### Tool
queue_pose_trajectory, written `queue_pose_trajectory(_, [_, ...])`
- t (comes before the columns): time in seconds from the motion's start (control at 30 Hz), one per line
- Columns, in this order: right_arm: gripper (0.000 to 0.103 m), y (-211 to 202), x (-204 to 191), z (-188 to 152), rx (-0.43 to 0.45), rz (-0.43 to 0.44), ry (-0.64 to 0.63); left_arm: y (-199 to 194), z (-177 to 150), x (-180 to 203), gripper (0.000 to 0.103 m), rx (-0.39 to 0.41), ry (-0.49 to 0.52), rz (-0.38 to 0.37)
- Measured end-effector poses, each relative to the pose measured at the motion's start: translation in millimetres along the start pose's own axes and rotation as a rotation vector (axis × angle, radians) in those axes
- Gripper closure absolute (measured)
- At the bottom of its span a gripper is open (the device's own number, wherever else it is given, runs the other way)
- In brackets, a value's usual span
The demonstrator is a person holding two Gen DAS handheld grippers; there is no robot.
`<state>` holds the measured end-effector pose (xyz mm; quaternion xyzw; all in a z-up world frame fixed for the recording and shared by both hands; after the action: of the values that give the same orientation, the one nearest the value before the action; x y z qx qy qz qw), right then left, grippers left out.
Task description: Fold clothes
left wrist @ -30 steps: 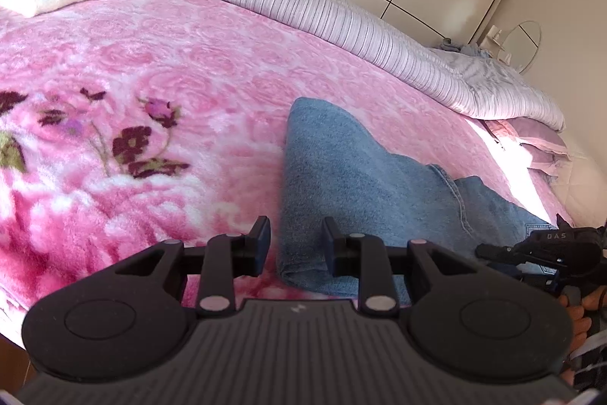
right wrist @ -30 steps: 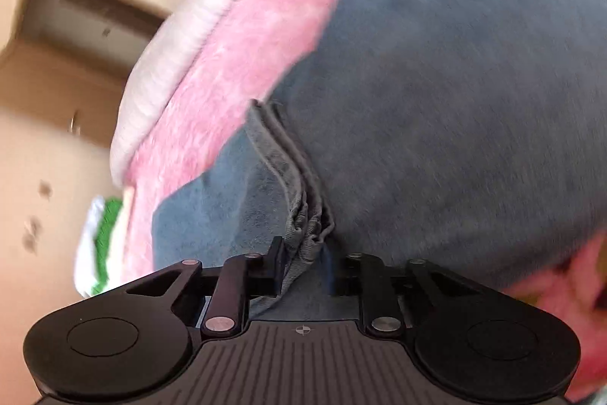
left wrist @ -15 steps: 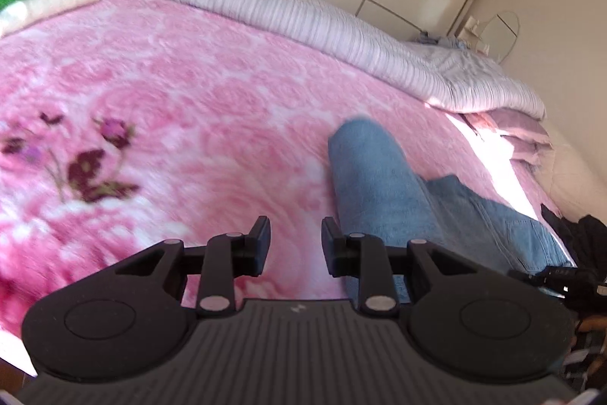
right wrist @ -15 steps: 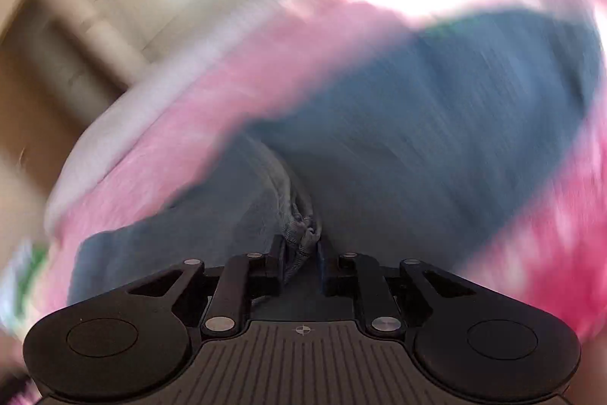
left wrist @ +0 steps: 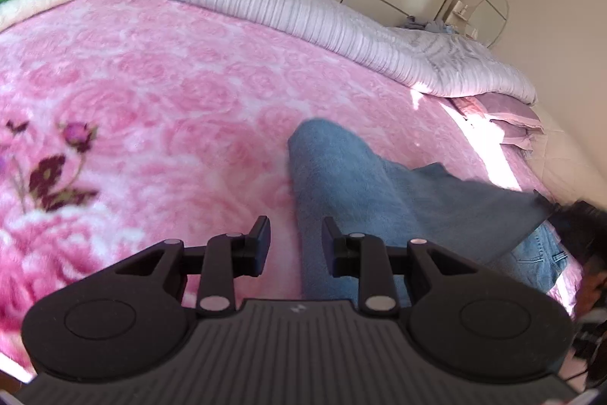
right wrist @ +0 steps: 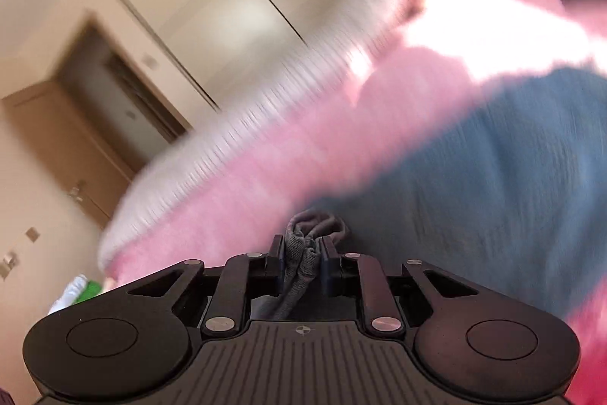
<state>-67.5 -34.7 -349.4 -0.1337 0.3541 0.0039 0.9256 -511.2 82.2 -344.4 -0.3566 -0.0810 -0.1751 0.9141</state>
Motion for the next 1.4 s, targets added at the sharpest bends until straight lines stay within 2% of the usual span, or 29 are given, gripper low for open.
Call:
queue_pose_trajectory(0.07, [0.087,-19,-13,21,0.091,0.027,-0.081,-1,7,8,0.079,0.017,0.015,-0.023])
queue_pose_trajectory(0.17, [0.087,-55,0,46,0.211,-0.042,-0.135,5,14,22,0.079,0.021,0.034,-0.056])
queue_pose_trajectory(0.23, [0.087,-65,28,54,0.205,-0.153,-0.116,13,14,33,0.079,0.006,0.051,-0.066])
queue_pose_trajectory(0.37, [0.086,-56,94,55,0.109,-0.316,0.059,24,12,58,0.08,-0.022,0.098,-0.087])
queue_pose_trajectory(0.47, [0.087,-53,89,64,0.141,-0.254,0.044,24,8,72,0.079,-0.026,0.131,-0.117])
queue_pose_trajectory(0.53, [0.086,-45,70,81,0.163,-0.206,0.003,24,5,77,0.079,-0.033,0.141,-0.125])
queue_pose_trajectory(0.63, [0.087,-64,33,111,0.224,-0.135,-0.065,25,2,78,0.079,-0.045,0.135,-0.124])
queue_pose_trajectory(0.7, [0.087,-86,27,116,0.25,-0.15,-0.089,27,-2,79,0.079,-0.056,0.126,-0.129])
queue_pose_trajectory(0.73, [0.087,-92,34,115,0.24,-0.188,-0.083,29,-4,80,0.079,-0.062,0.125,-0.133])
queue_pose_trajectory(0.8, [0.087,-91,78,104,0.184,-0.302,-0.006,32,-8,84,0.079,-0.078,0.129,-0.142])
queue_pose_trajectory(0.87, [0.087,-81,133,88,0.115,-0.384,0.143,35,-12,87,0.079,-0.091,0.14,-0.149])
queue_pose_trajectory(0.93, [0.087,-82,154,79,0.123,-0.364,0.215,34,-14,91,0.079,-0.096,0.157,-0.152])
queue_pose_trajectory(1.1, [0.087,-94,109,105,0.207,-0.291,0.059,37,-14,94,0.079,-0.1,0.154,-0.144])
queue_pose_trajectory(1.2, [0.087,-104,104,113,0.235,-0.359,-0.026,40,-16,98,0.079,-0.106,0.159,-0.15])
queue_pose_trajectory(1.3, [0.087,-91,155,103,0.132,-0.421,0.116,46,-21,104,0.08,-0.127,0.179,-0.148])
queue_pose_trajectory(1.4, [0.086,-87,159,96,0.123,-0.434,0.065,46,-25,111,0.079,-0.13,0.211,-0.142])
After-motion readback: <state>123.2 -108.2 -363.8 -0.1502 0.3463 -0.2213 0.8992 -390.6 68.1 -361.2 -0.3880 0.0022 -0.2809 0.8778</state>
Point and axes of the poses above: each gripper's, at about its wrist camera, not at the fingertips, and y roughly the way its jaws point, x to its right, z to its top, the point moved 2 cm from there along y, roughly the way its jaws point, and after that the axes turned 10 degrees about z, right-handed, at the moved point
